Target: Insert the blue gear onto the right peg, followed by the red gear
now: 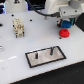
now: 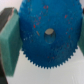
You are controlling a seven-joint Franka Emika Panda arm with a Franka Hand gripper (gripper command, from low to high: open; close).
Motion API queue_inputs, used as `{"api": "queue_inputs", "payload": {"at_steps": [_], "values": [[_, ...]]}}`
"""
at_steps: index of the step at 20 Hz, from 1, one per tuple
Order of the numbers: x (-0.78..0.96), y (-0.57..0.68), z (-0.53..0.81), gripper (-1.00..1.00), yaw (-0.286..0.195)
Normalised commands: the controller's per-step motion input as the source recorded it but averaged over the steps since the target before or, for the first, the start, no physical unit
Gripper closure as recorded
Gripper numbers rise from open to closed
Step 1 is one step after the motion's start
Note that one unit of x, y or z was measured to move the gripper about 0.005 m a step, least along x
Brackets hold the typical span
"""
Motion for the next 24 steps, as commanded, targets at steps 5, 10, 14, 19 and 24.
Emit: {"api": "queue_inputs", "payload": {"at_steps": [5, 10, 14, 19, 24], "values": [[0.47, -0.32, 0.51, 1.0, 0.0], [0.55, -0.33, 0.44, 1.0, 0.0], [0.65, -0.31, 0.41, 1.0, 0.0], [0.73, -0.29, 0.34, 1.0, 0.0], [0.75, -0.29, 0.25, 1.0, 0.0]]}}
